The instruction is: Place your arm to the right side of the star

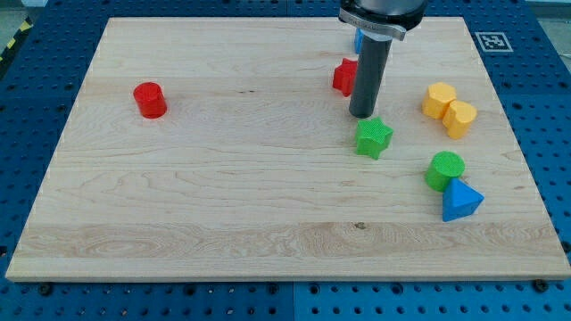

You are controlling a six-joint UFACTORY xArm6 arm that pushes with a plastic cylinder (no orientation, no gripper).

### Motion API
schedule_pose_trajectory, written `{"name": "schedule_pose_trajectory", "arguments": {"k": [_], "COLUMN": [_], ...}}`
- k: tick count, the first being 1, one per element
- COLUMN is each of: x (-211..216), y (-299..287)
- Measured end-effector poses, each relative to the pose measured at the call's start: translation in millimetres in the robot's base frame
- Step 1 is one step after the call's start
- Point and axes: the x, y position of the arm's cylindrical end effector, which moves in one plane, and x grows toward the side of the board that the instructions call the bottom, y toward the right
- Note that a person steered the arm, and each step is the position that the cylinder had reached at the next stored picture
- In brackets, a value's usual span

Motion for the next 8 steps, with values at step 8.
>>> {"name": "schedule_pose_trajectory", "arguments": {"k": [8], "x": [-69.4], "y": [54.8]}}
